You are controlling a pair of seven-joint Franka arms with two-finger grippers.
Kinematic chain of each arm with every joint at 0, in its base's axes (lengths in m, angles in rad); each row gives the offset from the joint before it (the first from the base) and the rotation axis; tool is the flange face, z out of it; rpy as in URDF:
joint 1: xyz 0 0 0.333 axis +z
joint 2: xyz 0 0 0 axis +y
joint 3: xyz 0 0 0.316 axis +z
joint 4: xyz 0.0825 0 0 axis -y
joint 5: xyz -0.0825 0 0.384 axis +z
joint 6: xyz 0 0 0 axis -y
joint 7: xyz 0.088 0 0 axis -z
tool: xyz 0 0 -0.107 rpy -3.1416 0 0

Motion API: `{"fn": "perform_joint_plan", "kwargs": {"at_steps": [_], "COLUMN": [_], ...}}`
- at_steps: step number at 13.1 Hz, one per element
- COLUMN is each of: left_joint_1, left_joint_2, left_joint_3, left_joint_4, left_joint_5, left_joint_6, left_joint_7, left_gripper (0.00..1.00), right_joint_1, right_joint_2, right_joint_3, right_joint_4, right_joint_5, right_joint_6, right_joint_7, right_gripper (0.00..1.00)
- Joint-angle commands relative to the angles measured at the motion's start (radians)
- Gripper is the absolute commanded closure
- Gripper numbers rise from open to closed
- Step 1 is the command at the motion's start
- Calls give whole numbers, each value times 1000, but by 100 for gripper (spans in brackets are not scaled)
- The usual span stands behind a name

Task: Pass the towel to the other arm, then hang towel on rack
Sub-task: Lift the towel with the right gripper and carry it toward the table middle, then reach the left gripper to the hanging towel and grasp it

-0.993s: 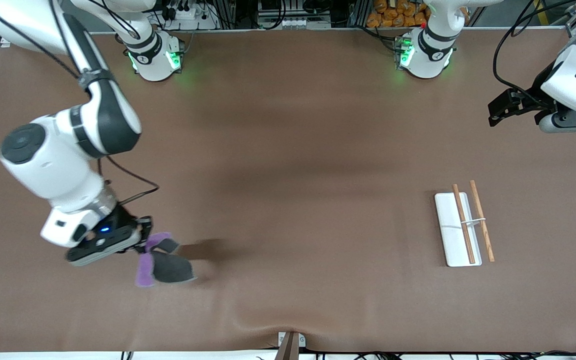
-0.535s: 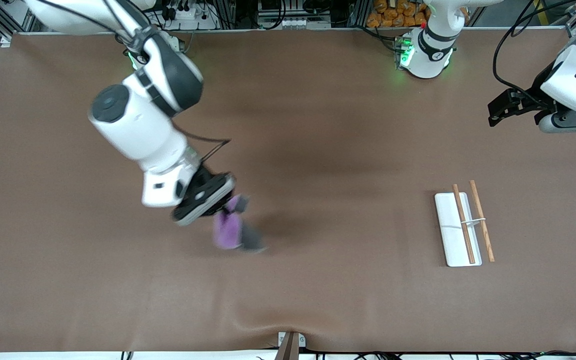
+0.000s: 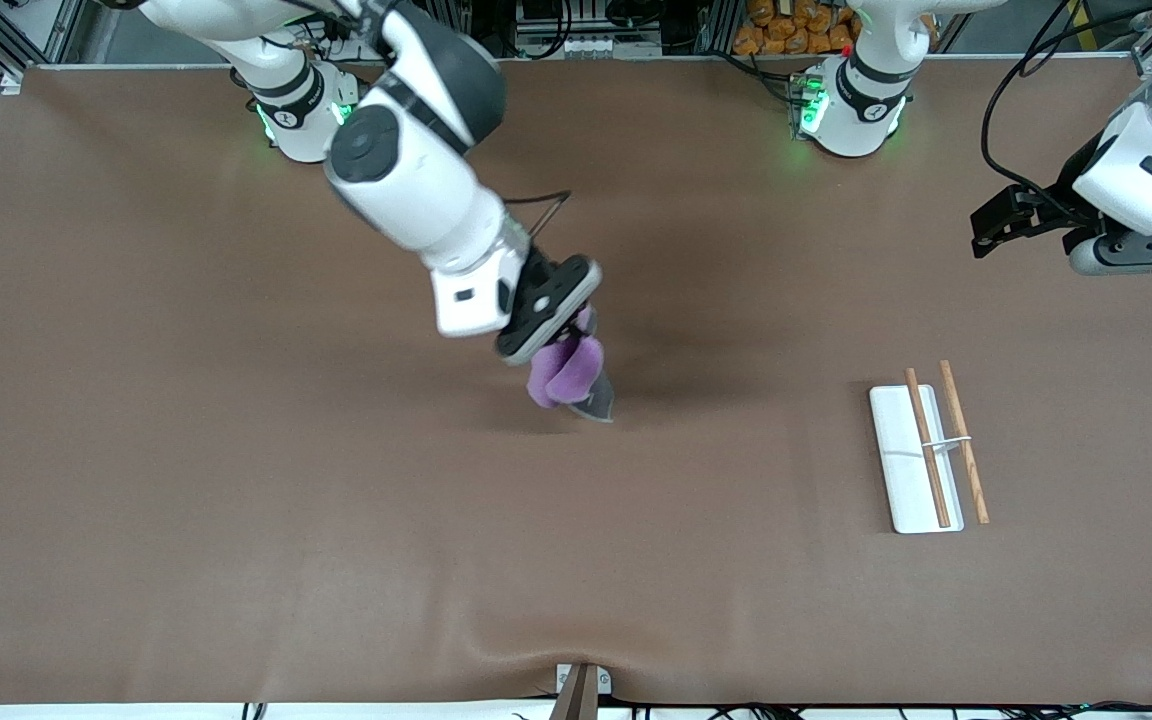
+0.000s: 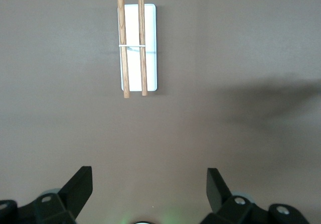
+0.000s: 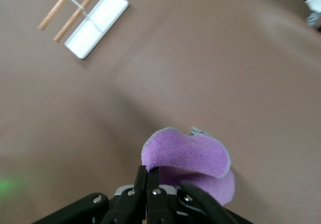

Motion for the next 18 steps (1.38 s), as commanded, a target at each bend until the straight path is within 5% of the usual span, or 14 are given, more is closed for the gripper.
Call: {"fn": "perform_joint_plan", "kwargs": {"at_steps": [1, 10, 18], "left_joint_1": [-7, -47, -193], "left_joint_2": [18, 88, 257], "left_joint_3": [0, -10, -17], "left_joint_4": [25, 27, 120], "left_joint_5": [-32, -108, -206], "left_joint_6": [-11, 76, 244], "left_joint_7": [6, -92, -556], "left_gripper": [0, 0, 0], "right_joint_1": [57, 131, 128], "right_joint_2": [17, -41, -55], "right_joint_3": [-2, 3, 1], "right_joint_4": [23, 31, 26], "right_joint_5": [19, 19, 19], "right_joint_6": [34, 82, 82], "right_joint_7": [20, 115, 129], "right_gripper": [100, 100, 100]}}
